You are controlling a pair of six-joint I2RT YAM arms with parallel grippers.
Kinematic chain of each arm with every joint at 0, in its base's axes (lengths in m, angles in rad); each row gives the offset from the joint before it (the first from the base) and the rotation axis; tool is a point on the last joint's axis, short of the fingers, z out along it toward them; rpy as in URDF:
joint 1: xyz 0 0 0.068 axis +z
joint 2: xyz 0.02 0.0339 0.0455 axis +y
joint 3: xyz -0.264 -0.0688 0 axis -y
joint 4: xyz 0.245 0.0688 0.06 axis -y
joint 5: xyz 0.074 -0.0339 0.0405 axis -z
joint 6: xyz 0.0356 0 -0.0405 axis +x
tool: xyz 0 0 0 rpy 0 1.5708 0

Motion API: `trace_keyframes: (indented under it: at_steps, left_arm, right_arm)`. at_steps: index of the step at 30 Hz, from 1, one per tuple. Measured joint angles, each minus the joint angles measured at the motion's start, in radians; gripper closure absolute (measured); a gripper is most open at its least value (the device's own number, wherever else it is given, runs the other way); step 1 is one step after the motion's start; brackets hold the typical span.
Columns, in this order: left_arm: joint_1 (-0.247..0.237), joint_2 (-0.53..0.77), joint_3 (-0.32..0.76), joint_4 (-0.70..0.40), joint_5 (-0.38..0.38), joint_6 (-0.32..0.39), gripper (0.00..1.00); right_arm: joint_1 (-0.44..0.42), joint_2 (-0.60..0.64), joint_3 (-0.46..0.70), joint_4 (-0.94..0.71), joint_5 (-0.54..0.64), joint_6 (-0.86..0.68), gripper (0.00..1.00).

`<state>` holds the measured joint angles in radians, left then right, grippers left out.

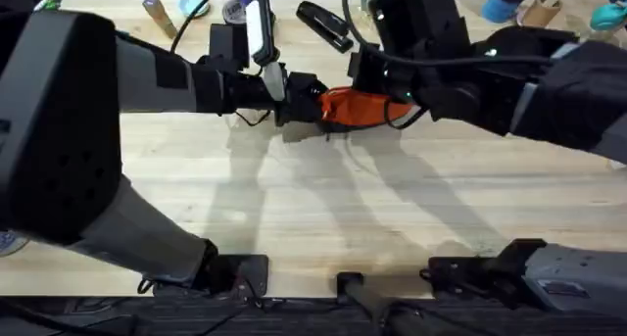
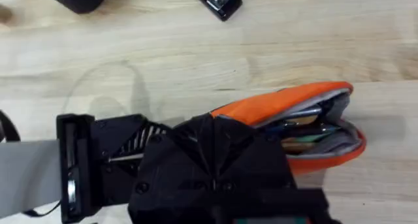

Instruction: Unzip the bag, pick up the pens from the table one at a time and place them inside, then zip the bag closed.

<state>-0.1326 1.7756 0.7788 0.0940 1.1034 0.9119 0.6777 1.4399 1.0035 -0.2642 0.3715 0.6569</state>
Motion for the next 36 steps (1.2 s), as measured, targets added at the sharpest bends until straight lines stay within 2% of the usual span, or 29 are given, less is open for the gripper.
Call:
trace_keyframes:
  at_steps: [7, 8, 14, 15, 21, 26, 30, 31, 36]
  left_arm:
    - [0.0, 0.0, 0.0, 0.0, 0.0, 0.0, 0.956]
    - [0.0, 0.0, 0.0, 0.0, 0.0, 0.0, 0.956]
    - [-0.001, 0.0, 0.0, 0.0, -0.001, 0.0, 0.956]
    - [-0.001, 0.0, 0.0, 0.0, -0.001, 0.0, 0.956]
    - [-0.001, 0.0, 0.0, 0.0, -0.001, 0.001, 0.936]
    - [-0.013, 0.0, 0.0, 0.0, -0.027, 0.001, 0.584]
    - [-0.02, 0.0, 0.0, 0.0, -0.038, -0.001, 0.101]
    - [-0.02, 0.0, 0.0, 0.0, -0.04, -0.003, 0.032]
    - [-0.02, 0.0, 0.0, -0.012, -0.051, -0.003, 0.006]
  right_arm:
    - [-0.005, 0.0, 0.0, 0.0, -0.002, 0.0, 0.969]
    - [-0.005, 0.0, 0.0, 0.0, -0.003, 0.0, 0.935]
    - [-0.005, -0.024, 0.0, -0.002, -0.003, -0.001, 0.102]
    - [-0.005, -0.032, 0.0, -0.002, -0.003, -0.006, 0.031]
    - [-0.005, -0.075, 0.0, -0.004, -0.003, -0.007, 0.006]
    - [0.0, -0.079, 0.0, -0.014, -0.003, -0.007, 0.006]
    - [0.0, -0.079, 0.0, -0.03, -0.003, -0.007, 0.006]
    - [0.0, -0.079, 0.0, -0.031, -0.003, -0.007, 0.006]
    - [0.0, -0.079, 0.0, -0.031, -0.003, -0.007, 0.006]
